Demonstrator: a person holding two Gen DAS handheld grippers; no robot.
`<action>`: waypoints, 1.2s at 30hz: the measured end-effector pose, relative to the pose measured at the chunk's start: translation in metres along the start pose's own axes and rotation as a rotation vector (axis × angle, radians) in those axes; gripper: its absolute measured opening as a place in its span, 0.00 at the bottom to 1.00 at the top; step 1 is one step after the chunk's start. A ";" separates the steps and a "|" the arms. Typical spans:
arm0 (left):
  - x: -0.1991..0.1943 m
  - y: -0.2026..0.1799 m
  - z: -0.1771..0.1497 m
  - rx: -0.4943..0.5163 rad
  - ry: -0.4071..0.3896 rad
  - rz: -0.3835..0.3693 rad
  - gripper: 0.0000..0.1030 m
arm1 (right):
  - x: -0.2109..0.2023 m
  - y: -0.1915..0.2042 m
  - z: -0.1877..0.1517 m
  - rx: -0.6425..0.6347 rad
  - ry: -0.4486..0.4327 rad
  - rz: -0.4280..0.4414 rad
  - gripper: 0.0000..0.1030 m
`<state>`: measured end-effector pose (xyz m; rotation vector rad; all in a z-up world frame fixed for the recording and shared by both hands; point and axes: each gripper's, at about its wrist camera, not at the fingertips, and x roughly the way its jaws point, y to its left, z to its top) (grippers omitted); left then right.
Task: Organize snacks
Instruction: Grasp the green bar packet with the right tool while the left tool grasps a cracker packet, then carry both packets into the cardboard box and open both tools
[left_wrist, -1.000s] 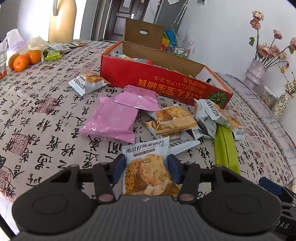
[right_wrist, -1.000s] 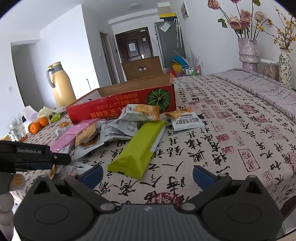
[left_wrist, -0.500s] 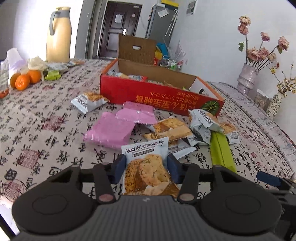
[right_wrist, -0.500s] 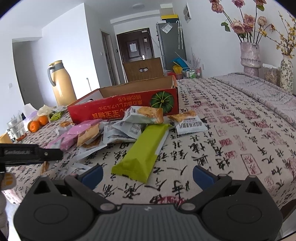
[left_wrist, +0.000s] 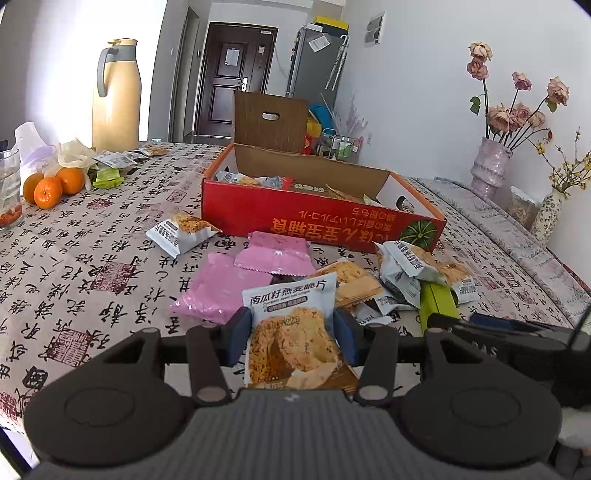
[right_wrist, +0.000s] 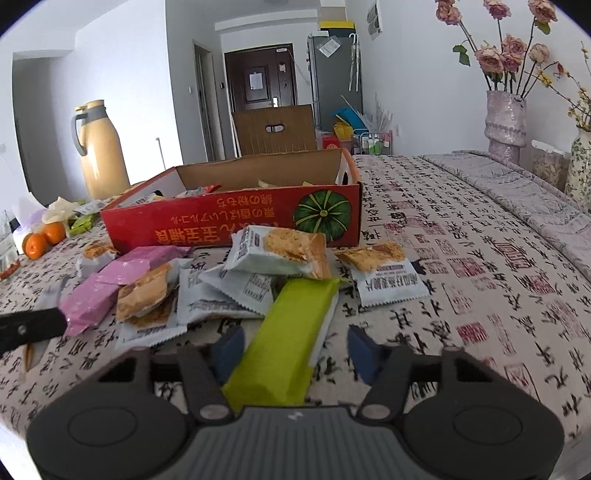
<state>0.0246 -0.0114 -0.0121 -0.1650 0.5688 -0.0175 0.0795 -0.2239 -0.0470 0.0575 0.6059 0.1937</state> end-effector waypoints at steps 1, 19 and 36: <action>0.001 0.000 0.000 0.000 0.000 0.000 0.49 | 0.002 0.002 0.002 -0.004 0.001 -0.002 0.51; 0.004 0.006 0.005 -0.009 -0.006 -0.008 0.49 | 0.021 0.008 0.011 -0.115 0.077 -0.051 0.33; 0.006 0.004 0.015 0.003 -0.026 -0.016 0.49 | 0.004 -0.017 0.021 -0.060 0.007 -0.035 0.31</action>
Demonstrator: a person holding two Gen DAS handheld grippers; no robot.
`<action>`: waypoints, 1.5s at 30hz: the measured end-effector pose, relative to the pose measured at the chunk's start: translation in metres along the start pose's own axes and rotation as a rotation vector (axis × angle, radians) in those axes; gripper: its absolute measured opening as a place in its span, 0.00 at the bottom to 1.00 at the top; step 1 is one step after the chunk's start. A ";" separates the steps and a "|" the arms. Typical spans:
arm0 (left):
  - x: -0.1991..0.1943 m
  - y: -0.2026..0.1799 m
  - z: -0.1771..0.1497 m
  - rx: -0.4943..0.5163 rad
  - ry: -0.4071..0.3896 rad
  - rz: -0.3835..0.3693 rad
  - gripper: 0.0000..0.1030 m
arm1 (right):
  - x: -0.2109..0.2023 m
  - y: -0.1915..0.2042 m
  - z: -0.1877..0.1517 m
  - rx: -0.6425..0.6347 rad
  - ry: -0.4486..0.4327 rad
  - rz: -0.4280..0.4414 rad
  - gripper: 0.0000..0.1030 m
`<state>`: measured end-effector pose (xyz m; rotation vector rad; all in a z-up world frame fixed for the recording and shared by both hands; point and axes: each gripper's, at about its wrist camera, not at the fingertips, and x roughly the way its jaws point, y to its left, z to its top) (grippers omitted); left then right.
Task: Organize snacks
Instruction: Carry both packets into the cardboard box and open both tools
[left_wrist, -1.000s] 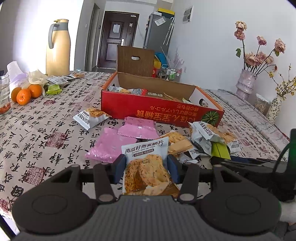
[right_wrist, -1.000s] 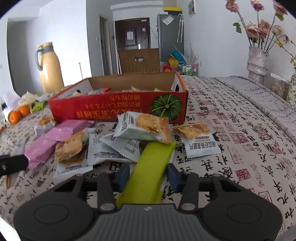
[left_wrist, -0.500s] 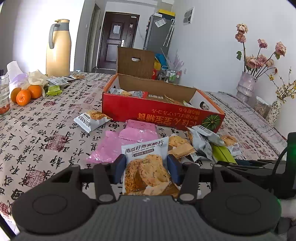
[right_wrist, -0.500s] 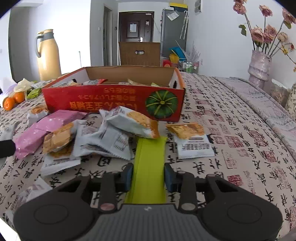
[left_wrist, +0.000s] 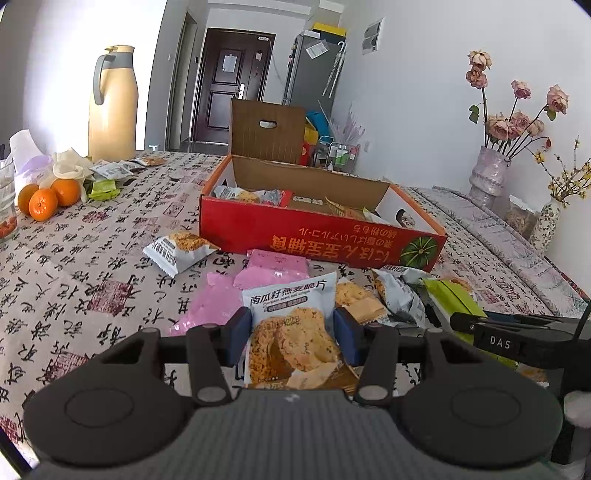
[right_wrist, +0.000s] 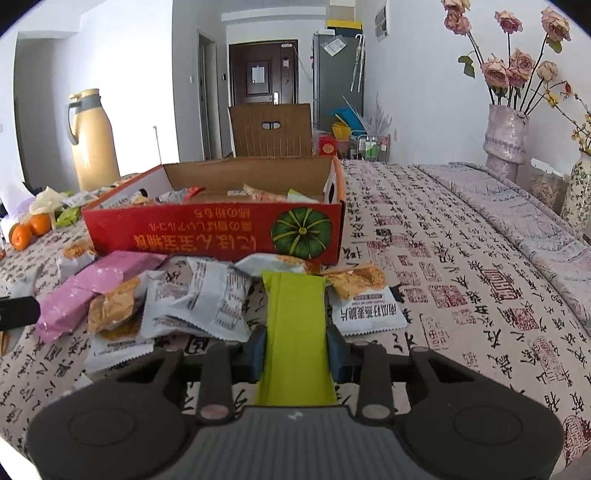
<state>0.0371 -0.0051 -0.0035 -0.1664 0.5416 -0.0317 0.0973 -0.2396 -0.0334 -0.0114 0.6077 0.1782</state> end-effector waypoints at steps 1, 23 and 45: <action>0.000 0.000 0.001 0.002 -0.003 -0.001 0.49 | -0.001 -0.001 0.001 0.002 -0.006 0.001 0.31; 0.030 -0.013 0.060 0.054 -0.069 -0.006 0.49 | 0.002 0.003 0.054 0.022 -0.138 0.033 0.31; 0.120 -0.010 0.147 0.037 -0.107 0.044 0.49 | 0.084 0.038 0.141 -0.003 -0.191 0.111 0.31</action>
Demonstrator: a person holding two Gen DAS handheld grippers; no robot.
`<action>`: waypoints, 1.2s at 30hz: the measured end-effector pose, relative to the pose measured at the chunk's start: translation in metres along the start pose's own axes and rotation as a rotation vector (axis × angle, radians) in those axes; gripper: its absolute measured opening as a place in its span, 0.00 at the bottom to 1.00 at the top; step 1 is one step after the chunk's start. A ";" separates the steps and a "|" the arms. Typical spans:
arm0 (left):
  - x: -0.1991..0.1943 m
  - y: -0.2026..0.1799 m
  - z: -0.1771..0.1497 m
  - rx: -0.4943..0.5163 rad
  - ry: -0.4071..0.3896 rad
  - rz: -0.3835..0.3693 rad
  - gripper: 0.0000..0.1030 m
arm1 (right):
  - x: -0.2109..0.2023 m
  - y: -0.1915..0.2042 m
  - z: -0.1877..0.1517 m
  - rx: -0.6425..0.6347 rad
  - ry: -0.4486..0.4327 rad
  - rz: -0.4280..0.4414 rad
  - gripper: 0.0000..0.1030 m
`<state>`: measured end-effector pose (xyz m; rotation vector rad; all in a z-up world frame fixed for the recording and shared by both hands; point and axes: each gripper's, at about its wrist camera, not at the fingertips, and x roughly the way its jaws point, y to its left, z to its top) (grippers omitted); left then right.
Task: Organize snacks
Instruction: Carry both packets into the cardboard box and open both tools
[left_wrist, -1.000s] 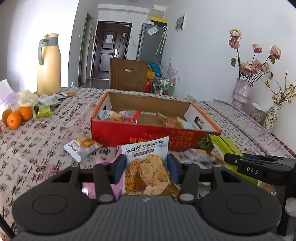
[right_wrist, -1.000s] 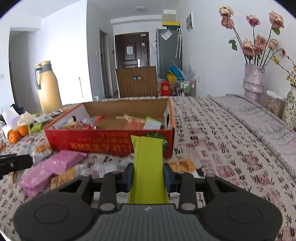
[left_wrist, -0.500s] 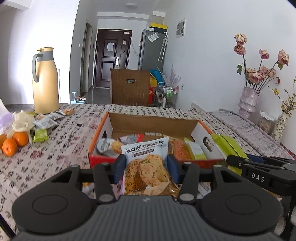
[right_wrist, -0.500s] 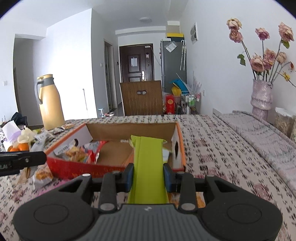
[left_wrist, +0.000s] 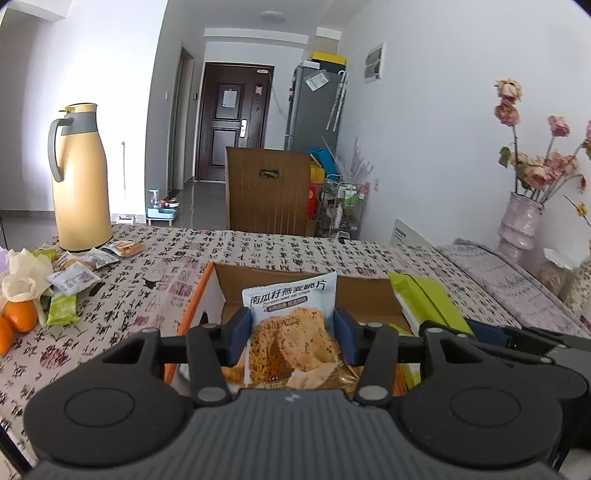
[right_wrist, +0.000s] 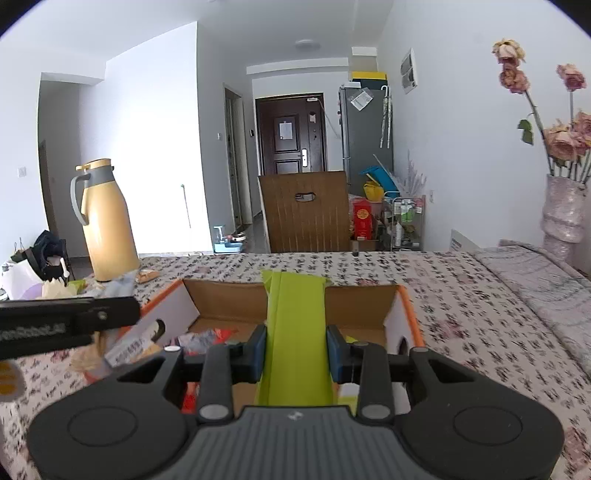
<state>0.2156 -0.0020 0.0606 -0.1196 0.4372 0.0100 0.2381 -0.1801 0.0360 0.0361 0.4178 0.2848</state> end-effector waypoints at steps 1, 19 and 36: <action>0.006 0.001 0.003 -0.007 0.003 0.002 0.49 | 0.006 0.001 0.002 0.001 0.000 0.005 0.31; 0.058 0.026 -0.009 -0.068 0.082 0.002 0.49 | 0.055 -0.015 -0.011 0.057 0.039 0.017 0.32; 0.036 0.028 -0.004 -0.093 -0.012 0.062 1.00 | 0.051 -0.026 -0.014 0.127 0.009 -0.016 1.00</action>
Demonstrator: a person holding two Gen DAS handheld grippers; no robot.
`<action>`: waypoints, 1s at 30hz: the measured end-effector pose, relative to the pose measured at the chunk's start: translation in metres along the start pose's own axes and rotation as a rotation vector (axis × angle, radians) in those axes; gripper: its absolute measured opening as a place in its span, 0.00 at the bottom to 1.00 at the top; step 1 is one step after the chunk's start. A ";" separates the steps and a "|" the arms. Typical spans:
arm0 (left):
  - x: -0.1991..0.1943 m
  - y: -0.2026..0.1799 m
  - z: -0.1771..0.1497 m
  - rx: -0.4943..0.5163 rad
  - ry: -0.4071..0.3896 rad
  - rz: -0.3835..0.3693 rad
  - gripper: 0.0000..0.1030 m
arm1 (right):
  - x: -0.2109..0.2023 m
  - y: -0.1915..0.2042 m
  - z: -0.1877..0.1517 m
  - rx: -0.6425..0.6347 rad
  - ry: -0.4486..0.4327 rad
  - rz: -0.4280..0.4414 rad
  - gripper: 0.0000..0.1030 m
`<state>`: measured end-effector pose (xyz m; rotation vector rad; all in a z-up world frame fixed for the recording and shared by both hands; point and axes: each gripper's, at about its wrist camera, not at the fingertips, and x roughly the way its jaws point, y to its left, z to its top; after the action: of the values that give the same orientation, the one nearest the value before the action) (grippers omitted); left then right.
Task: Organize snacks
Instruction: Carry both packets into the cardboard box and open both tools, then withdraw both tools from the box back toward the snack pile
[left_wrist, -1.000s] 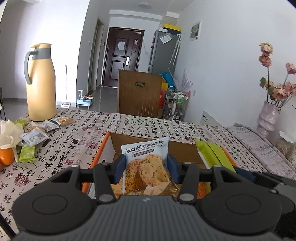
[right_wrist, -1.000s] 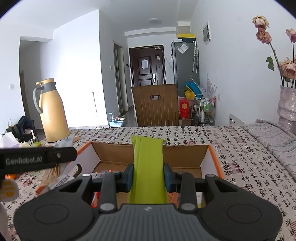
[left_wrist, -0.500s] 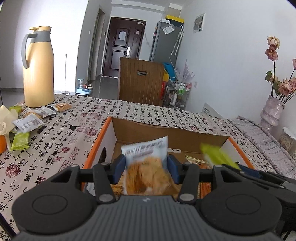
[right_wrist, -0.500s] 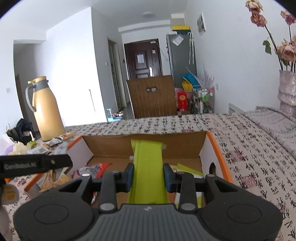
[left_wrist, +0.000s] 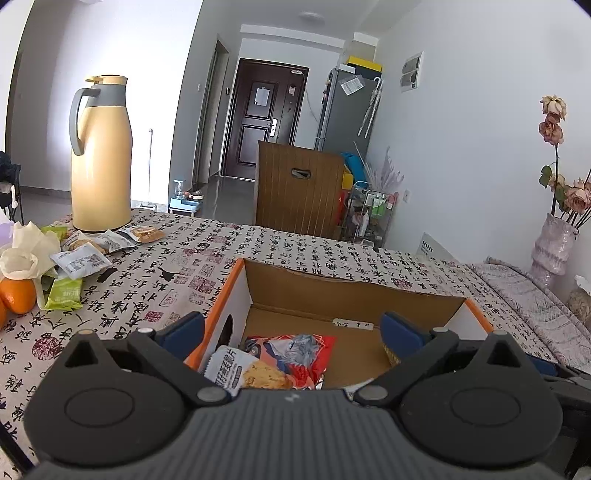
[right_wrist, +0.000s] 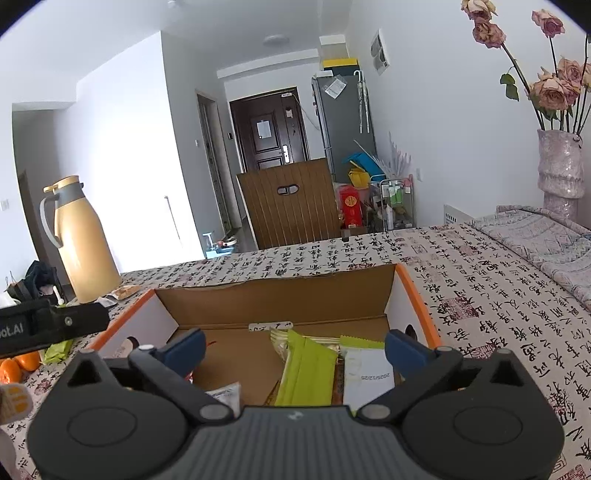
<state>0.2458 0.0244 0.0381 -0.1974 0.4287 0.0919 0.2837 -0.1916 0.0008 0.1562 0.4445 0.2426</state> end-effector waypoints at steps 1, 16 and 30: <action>0.000 -0.001 0.000 0.001 0.000 -0.001 1.00 | 0.000 0.000 0.000 0.000 0.000 0.001 1.00; -0.031 -0.011 0.010 0.001 -0.024 -0.025 1.00 | -0.036 0.003 0.022 -0.016 -0.078 -0.040 1.00; -0.106 -0.014 -0.012 0.038 -0.055 -0.039 1.00 | -0.105 0.013 -0.004 -0.036 -0.075 -0.032 1.00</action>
<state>0.1461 0.0032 0.0742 -0.1657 0.3710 0.0506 0.1872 -0.2069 0.0424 0.1223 0.3673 0.2120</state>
